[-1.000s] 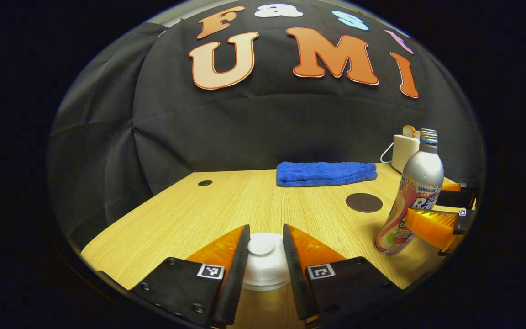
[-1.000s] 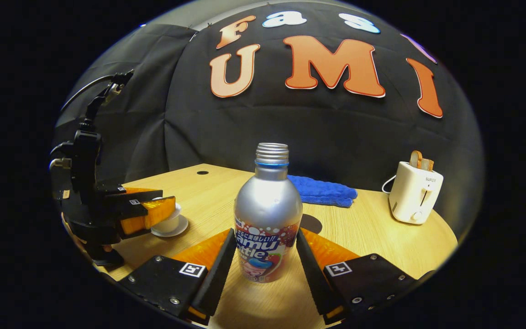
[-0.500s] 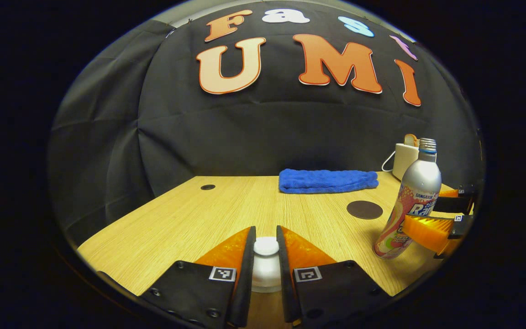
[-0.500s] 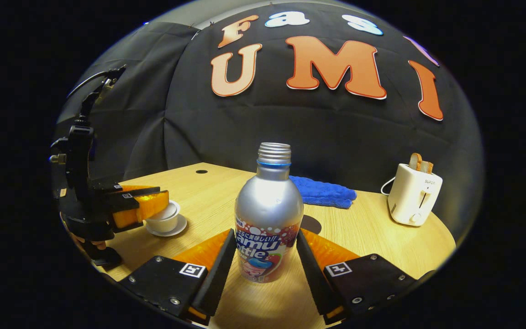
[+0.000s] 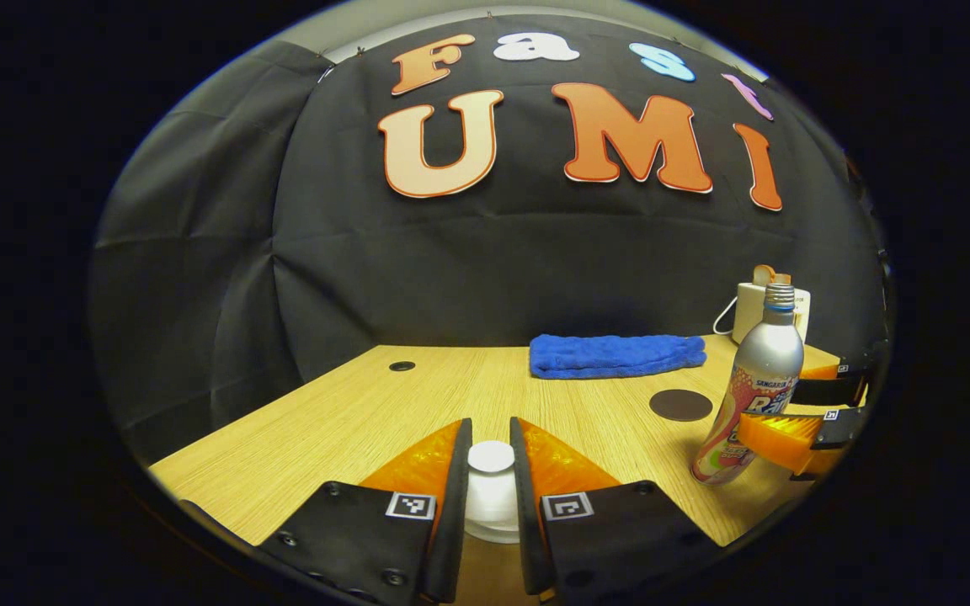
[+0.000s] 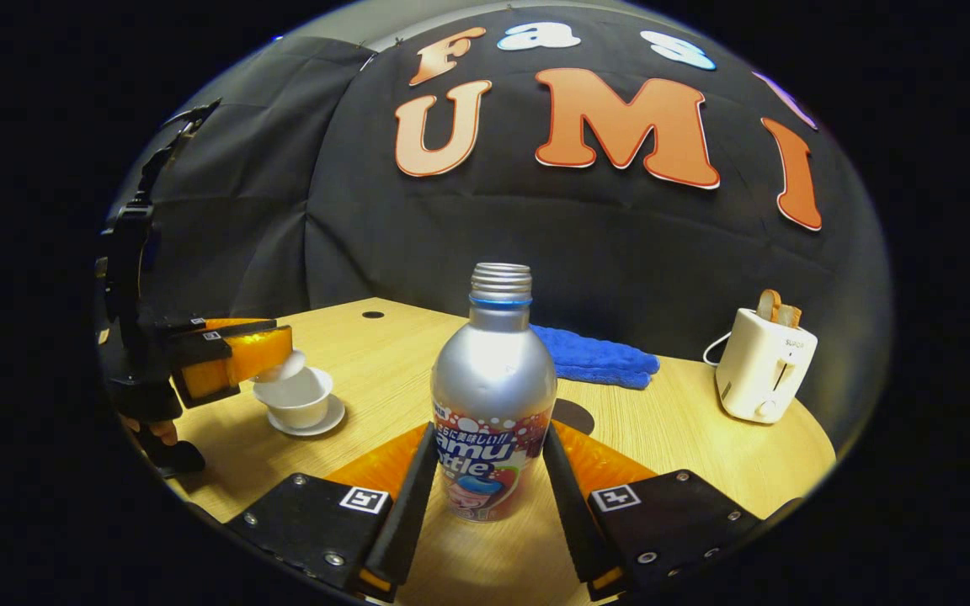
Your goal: Open the teacup lid with one hand, grasp the water bottle and pour water into the teacup with the other hand; after pouring, place the water bottle on the coaster and then close the teacup lid.
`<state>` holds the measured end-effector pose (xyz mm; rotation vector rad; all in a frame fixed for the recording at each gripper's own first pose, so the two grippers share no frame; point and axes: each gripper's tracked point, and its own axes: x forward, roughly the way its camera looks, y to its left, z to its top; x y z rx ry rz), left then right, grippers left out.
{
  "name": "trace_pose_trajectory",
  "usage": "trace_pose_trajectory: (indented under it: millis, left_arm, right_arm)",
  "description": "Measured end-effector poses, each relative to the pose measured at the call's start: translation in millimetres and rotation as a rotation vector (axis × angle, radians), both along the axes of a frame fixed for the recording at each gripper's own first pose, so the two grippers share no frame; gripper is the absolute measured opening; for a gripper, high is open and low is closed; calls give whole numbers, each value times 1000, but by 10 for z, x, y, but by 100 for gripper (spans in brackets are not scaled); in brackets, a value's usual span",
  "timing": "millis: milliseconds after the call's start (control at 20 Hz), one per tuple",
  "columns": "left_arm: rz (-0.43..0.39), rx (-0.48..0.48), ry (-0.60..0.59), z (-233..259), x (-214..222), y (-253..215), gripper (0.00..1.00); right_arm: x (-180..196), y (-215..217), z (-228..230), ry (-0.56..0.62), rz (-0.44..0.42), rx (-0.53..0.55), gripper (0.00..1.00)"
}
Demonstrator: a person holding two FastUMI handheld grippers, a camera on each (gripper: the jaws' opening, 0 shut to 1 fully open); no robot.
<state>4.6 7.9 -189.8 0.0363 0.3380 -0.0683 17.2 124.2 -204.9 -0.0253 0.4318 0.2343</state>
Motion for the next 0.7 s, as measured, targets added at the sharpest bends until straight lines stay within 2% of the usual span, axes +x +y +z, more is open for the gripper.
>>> trace_pose_trajectory:
  millis: [150,200,350,500,600,650,700]
  left_arm:
    - [7,-4,-6,16,-10,41,32]
    - [7,-4,-7,24,-15,42,32]
    - [9,-10,-16,55,-9,64,32]
    - [18,-15,-22,71,0,89,32]
    - [27,-19,-23,70,7,120,32]
    - [30,-21,-24,71,-10,142,32]
    - [33,-24,-27,85,-11,162,32]
  right_arm:
    - [27,3,-13,-3,-6,5,73]
    - [43,-5,-29,-4,-9,-1,78]
    - [75,-20,-214,30,-17,-37,84]
    - [119,12,-312,67,-26,-11,89]
    - [178,15,-342,86,-49,38,87]
    - [172,4,-351,102,-51,57,80]
    - [182,1,-354,109,-53,63,80]
